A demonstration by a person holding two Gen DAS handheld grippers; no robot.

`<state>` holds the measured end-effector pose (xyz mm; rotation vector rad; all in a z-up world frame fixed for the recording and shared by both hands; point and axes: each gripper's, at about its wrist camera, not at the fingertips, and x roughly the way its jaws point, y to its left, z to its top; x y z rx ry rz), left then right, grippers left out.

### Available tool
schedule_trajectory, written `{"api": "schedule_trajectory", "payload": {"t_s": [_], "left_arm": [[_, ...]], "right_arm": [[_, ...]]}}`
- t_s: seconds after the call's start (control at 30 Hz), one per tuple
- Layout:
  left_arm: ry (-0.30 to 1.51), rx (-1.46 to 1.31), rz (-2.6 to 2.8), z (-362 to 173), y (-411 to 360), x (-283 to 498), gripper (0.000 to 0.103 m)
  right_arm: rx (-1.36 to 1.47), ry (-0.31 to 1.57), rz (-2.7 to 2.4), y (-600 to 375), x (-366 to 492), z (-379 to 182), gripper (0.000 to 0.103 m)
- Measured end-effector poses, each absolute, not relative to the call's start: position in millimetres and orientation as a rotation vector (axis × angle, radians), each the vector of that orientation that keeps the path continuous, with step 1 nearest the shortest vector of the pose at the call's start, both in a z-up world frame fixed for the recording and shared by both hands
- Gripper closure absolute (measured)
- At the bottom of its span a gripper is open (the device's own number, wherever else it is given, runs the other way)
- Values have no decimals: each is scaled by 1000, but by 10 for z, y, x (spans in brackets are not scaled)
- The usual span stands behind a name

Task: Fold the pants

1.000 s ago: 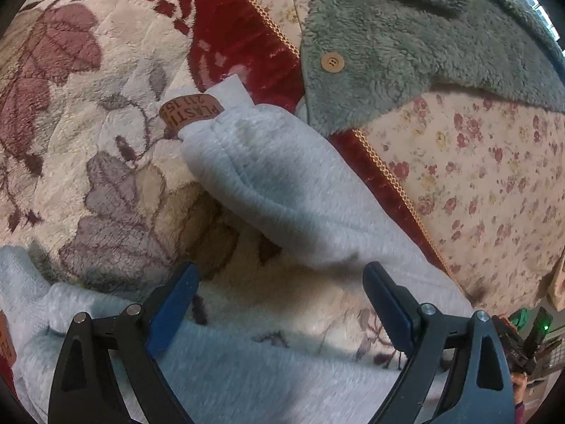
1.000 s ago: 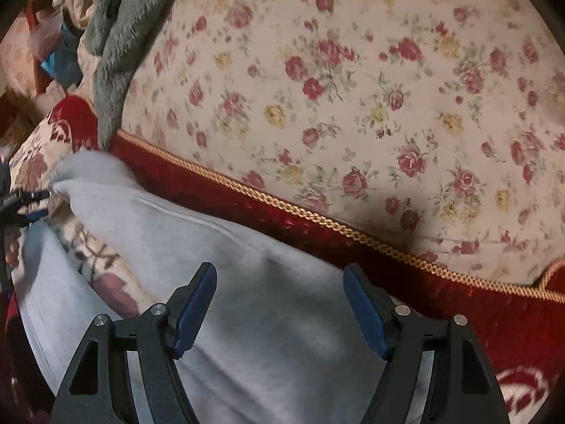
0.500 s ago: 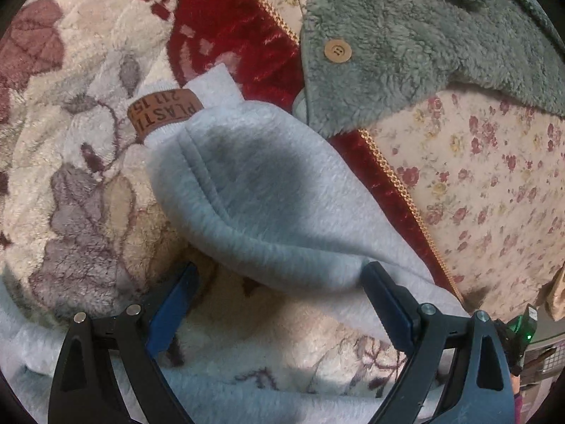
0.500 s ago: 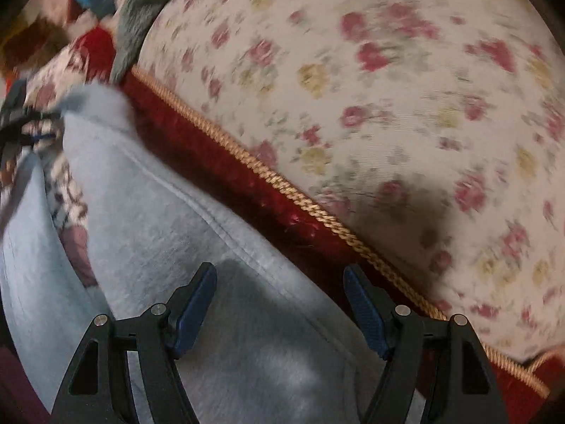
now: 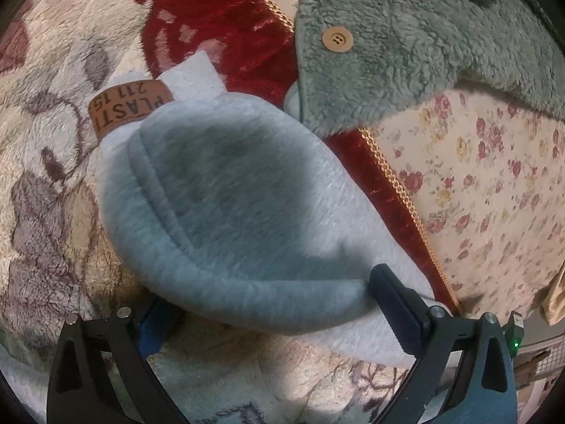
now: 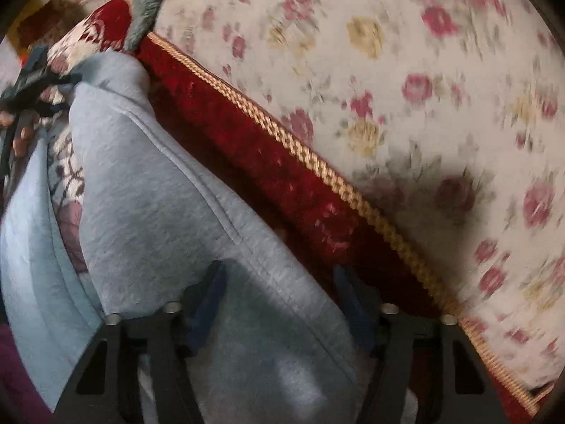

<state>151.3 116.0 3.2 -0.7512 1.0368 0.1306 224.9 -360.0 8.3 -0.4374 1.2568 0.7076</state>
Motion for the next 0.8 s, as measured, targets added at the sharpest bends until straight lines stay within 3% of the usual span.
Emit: {"api": "schedule_trajectory", "payload": {"t_s": [0.03, 0.13, 0.17, 0.23, 0.4, 0.8], "left_arm": [[1035, -740, 124, 33, 1131, 1537, 7], [1028, -752, 92, 32, 1127, 1547, 62], [1022, -758, 89, 28, 1141, 1541, 68], [985, -746, 73, 69, 1150, 1518, 81], [911, -748, 44, 398, 1117, 1444, 85], [758, -738, -71, 1342, 1104, 962, 85]], "right_arm": [[-456, 1256, 698, -3595, 2212, 78, 59], [-527, 1231, 657, -3550, 2083, 123, 79], [-553, 1221, 641, -3538, 2037, 152, 86], [-607, 1191, 618, -3507, 1932, 235, 91], [-745, 1066, 539, -3399, 1663, 547, 93], [-760, 793, 401, -3595, 770, 1672, 93]]}}
